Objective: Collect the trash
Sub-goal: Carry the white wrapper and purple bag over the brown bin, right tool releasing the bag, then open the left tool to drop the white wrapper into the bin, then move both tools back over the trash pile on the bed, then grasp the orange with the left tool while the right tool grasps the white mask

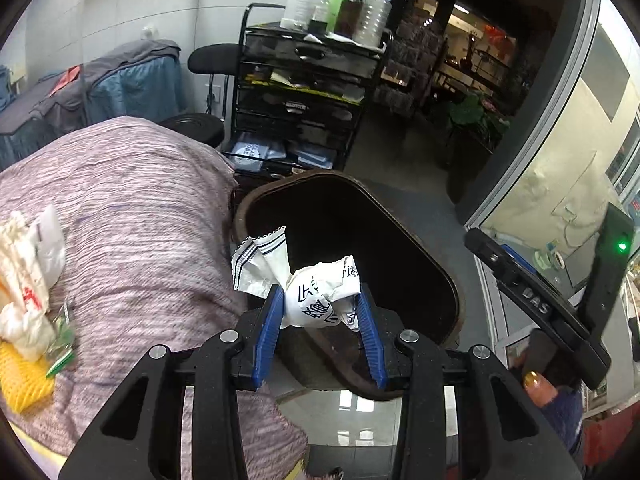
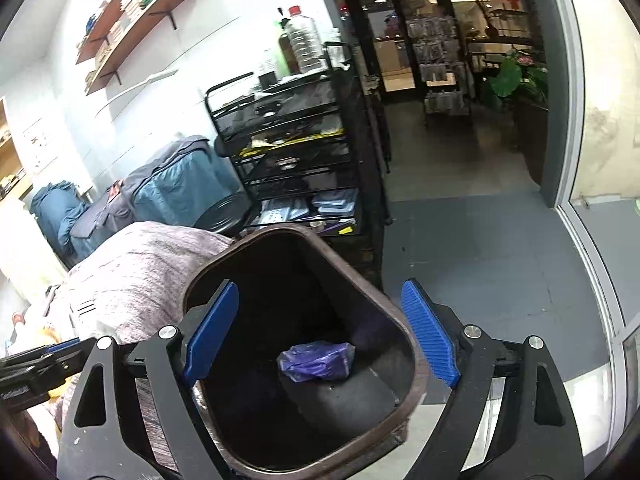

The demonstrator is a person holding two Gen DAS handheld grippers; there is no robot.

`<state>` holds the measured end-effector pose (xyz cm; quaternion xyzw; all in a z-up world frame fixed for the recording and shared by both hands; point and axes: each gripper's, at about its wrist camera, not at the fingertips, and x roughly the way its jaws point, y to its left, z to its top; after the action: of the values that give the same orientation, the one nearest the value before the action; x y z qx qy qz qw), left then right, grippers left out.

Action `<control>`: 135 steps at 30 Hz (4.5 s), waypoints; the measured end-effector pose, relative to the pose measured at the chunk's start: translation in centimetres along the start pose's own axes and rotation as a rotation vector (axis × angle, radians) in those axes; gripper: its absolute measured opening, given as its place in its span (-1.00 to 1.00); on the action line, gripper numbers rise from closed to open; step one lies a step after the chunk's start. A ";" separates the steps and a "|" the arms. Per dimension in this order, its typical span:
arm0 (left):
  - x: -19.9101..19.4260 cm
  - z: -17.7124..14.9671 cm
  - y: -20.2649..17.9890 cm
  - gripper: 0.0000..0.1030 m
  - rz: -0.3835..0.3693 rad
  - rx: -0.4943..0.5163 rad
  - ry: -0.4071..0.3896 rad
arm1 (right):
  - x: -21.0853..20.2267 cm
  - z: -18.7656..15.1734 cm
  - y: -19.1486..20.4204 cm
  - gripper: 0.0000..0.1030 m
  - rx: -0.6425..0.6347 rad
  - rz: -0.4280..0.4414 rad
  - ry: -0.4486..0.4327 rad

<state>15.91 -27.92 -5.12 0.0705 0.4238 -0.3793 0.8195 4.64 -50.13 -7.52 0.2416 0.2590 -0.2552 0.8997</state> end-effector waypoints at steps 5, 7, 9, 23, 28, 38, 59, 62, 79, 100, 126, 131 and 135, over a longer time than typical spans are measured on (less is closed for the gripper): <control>1.6 0.7 -1.0 -0.28 -0.003 0.025 0.025 | 0.3 0.1 -1.0 0.61 0.016 -0.018 0.003; 2.2 0.9 -1.3 -0.28 0.004 0.035 0.035 | 0.2 0.1 -1.2 0.61 0.021 -0.023 -0.001; 2.9 1.1 -1.4 -0.28 0.005 0.036 0.046 | 0.2 0.3 -1.6 0.61 0.024 -0.031 -0.005; 5.5 1.6 -2.2 0.63 0.035 0.059 0.074 | 0.2 0.5 -3.6 0.61 0.068 -0.067 -0.012; 4.7 1.8 -2.2 0.78 0.041 0.062 0.048 | 0.2 0.7 -3.6 0.61 0.073 -0.067 -0.015; 0.4 1.4 -2.2 0.88 0.079 0.079 -0.067 | -0.1 0.5 -2.3 0.68 0.049 -0.033 -0.023; -10.9 -2.7 2.3 0.88 0.244 0.018 -0.295 | -2.2 -1.8 11.7 0.74 -0.256 0.263 -0.029; -12.1 -3.8 3.5 0.88 0.287 0.001 -0.308 | -2.4 -2.8 14.1 0.74 -0.312 0.309 -0.014; -18.6 -11.0 16.7 0.88 0.523 -0.256 -0.301 | -3.3 -7.5 27.4 0.74 -0.548 0.594 0.168; -22.1 -17.8 37.9 0.87 0.659 -0.529 -0.109 | -3.3 -13.6 44.7 0.74 -0.753 0.918 0.406; -20.5 -16.5 40.2 0.09 0.646 -0.534 -0.114 | -1.2 -16.3 51.9 -0.86 -0.694 0.971 0.489; -23.1 -17.0 38.0 0.08 0.652 -0.552 -0.194 | -3.4 -15.2 50.1 -0.88 -0.673 1.012 0.452; -24.9 -17.2 35.9 0.08 0.636 -0.566 -0.251 | -5.3 -14.4 48.5 -0.89 -0.672 1.025 0.399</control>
<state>20.60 18.80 -4.73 -0.0763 0.3656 0.0169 0.9275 24.13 -3.69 -0.56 0.0825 0.3387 0.3519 0.8687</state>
